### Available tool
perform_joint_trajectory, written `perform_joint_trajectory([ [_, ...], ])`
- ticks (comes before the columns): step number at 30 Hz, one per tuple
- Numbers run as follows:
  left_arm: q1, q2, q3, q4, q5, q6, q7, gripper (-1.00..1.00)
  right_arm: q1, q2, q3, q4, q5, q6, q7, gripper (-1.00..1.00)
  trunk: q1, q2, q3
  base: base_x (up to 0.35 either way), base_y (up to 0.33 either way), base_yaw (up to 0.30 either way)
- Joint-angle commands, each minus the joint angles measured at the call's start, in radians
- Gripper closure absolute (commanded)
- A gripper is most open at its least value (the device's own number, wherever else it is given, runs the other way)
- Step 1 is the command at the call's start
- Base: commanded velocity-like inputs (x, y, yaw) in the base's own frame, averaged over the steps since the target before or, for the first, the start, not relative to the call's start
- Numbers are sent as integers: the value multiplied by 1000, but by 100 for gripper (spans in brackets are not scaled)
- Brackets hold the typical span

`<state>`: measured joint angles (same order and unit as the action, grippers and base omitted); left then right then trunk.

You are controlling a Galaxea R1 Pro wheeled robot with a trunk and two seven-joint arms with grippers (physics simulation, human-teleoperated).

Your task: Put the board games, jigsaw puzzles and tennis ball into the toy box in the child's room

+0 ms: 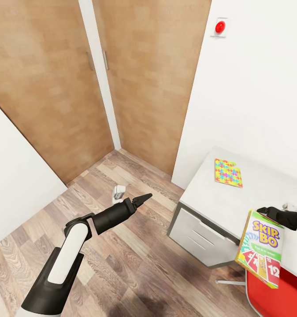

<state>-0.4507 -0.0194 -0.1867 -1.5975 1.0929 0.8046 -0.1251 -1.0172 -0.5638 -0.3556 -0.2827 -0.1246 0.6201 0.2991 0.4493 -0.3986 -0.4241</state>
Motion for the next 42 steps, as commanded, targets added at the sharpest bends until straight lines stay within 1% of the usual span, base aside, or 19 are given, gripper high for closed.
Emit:
perform_joint_trajectory([
  [1, -1, -1, 1, 0, -3, 4, -4, -100, -2, -1, -2, 5, -5, 7, -2, -100, 1, -1, -2, 0, 0, 0],
  [5, 0, -1, 1, 0, -3, 4, -4, -100, -10, -6, -4, -35, -6, 11, -2, -100, 1, -1, -2, 0, 0, 0],
  [12, 0, -1, 1, 1, -3, 4, -4, -100, -18, -13, -8, -192, -12, 18, -3, -100, 1, -1, -2, 0, 0, 0],
  [17, 0, -1, 1, 1, -3, 4, -4, -100, -20, -17, -10, -251, -16, 20, 0, -100, 1, -1, -2, 0, 0, 0],
  [22, -1, -1, 1, 1, -4, 4, -4, -100, -18, -21, -12, -302, -18, 20, 19, -100, 1, -1, -2, 0, 0, 0],
  [24, 0, -1, 1, 2, -4, 4, -4, -100, -13, -26, -14, -342, -18, 20, 50, -100, 1, -1, -2, 0, 0, 0],
  [25, 0, -1, 1, 2, -4, 4, -4, -100, -13, -26, -14, -342, -18, 20, 50, -100, 1, -1, -2, 0, 0, 0],
  [26, 0, -1, 2, 5, -7, 4, -3, -100, 2, -39, -16, -409, -16, 22, 119, -100, 1, -1, -2, 0, 0, 0],
  [27, 0, 0, 2, 8, -8, 3, -3, -100, 14, -47, -16, -430, -16, 23, 144, -100, 1, -1, -2, 0, 0, 0],
  [28, 0, 0, 2, 8, -8, 3, -3, -100, 14, -47, -16, -430, -16, 23, 144, -100, 1, -1, -2, 0, 0, 0],
  [30, 2, 1, 4, 19, -13, -2, -3, -100, 52, -66, -18, -475, -18, 35, 198, -100, 1, -1, -2, 0, 0, 0],
  [31, 2, 1, 4, 19, -13, -2, -3, -100, 52, -66, -18, -475, -18, 35, 198, -100, 1, -1, -2, 0, 0, 0],
  [33, 7, 2, 5, 32, -22, -12, -2, -100, 107, -87, -19, -531, -19, 61, 254, -100, 1, -1, -2, 0, 0, 0],
  [34, 7, 2, 5, 32, -22, -12, -2, -100, 107, -87, -19, -531, -19, 61, 254, -100, 1, -1, -2, 0, 0, 0],
  [36, 19, 2, 5, 43, -34, -25, -1, -100, 166, -101, -20, -595, -21, 102, 309, -100, 1, -1, -2, 0, 0, 0],
  [37, 19, 2, 5, 43, -34, -25, -1, -100, 166, -101, -20, -595, -21, 102, 309, -100, 1, -1, -2, 0, 0, 0],
  [39, 39, 1, 4, 58, -50, -42, 6, -100, 231, -111, -29, -657, -21, 145, 356, -100, 1, -1, -2, 0, 0, 0],
  [40, 39, 1, 4, 58, -50, -42, 6, -100, 231, -111, -29, -657, -21, 145, 356, -100, 1, -1, -2, 0, 0, 0],
  [42, 65, 1, 4, 77, -70, -65, 15, -100, 303, -115, -58, -714, -22, 180, 395, -100, 1, -1, -2, 0, 0, 0],
])
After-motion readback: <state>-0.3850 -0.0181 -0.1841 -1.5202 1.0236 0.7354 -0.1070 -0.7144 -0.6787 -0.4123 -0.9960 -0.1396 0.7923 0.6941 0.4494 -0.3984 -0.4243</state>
